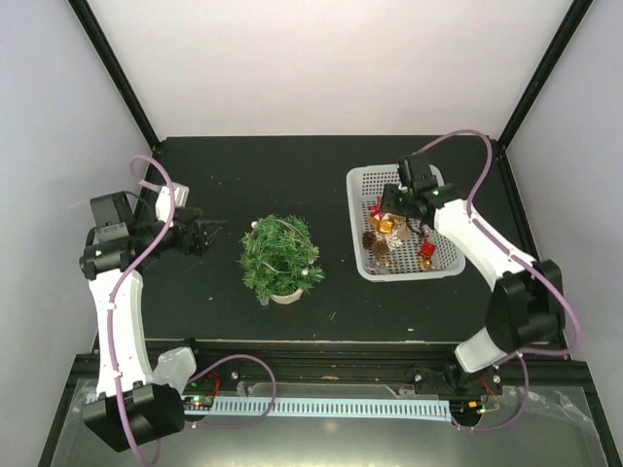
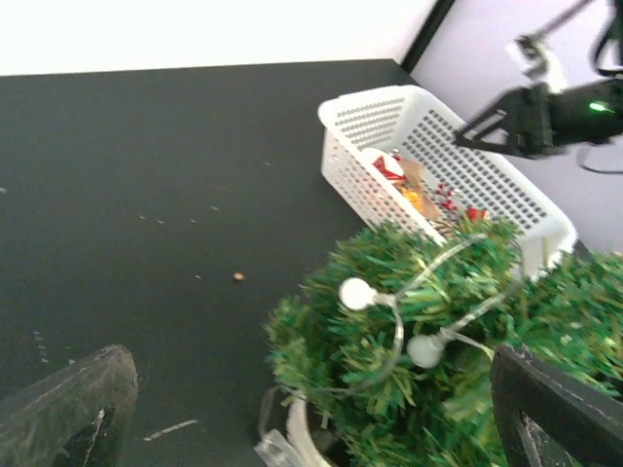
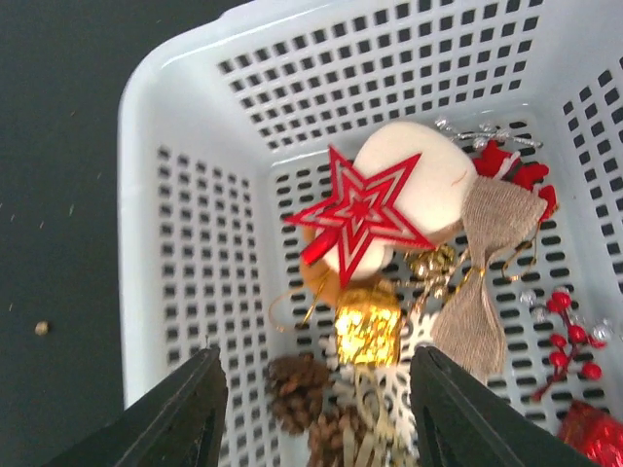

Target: Decorate the small christmas tree

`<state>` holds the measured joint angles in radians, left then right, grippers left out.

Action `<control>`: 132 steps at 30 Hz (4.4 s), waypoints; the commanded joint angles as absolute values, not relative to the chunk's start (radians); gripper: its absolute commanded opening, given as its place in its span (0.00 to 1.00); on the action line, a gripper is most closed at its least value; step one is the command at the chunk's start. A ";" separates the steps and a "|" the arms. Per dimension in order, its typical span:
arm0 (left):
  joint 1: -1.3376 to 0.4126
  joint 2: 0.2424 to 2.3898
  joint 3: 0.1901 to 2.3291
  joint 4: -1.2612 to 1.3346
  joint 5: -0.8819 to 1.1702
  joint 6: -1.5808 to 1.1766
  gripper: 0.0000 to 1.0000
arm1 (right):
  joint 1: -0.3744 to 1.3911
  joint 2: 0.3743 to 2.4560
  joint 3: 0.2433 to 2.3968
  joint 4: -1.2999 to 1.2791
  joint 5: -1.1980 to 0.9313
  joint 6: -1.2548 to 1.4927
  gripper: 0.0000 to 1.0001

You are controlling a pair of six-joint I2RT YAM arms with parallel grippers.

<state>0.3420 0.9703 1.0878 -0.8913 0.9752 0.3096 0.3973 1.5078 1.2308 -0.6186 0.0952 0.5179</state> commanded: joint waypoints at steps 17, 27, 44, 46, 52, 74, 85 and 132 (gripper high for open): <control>0.376 1.053 1.010 -0.941 1.242 0.347 0.99 | 0.319 1.536 1.128 -0.574 -0.056 0.528 0.49; 0.376 1.059 0.998 -0.948 1.250 0.354 0.99 | 0.411 1.543 1.125 -0.665 0.027 0.466 0.47; 0.376 1.047 0.994 -0.953 1.262 0.361 0.99 | 0.414 1.612 1.060 -0.616 -0.011 0.448 0.33; 0.376 1.047 0.994 -0.953 1.262 0.362 0.99 | 0.414 1.628 1.062 -0.607 -0.010 0.448 0.31; 0.376 1.045 0.994 -0.953 1.262 0.362 0.99 | 0.414 1.656 1.075 -0.602 0.015 0.445 0.15; 0.377 1.017 0.986 -0.929 1.260 0.338 0.99 | 0.413 1.396 1.128 -0.743 0.157 0.409 0.01; 0.377 0.992 0.999 -0.960 1.232 0.394 0.99 | 0.428 1.173 1.274 -0.764 -0.109 0.257 0.01; 0.377 0.960 1.002 -0.958 1.183 0.404 0.99 | 1.219 1.753 2.164 -1.155 0.069 0.071 0.01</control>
<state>0.3676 0.9810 0.9855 -0.9535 1.1740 0.3927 1.2270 1.7489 2.1284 -1.1748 0.0097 0.0650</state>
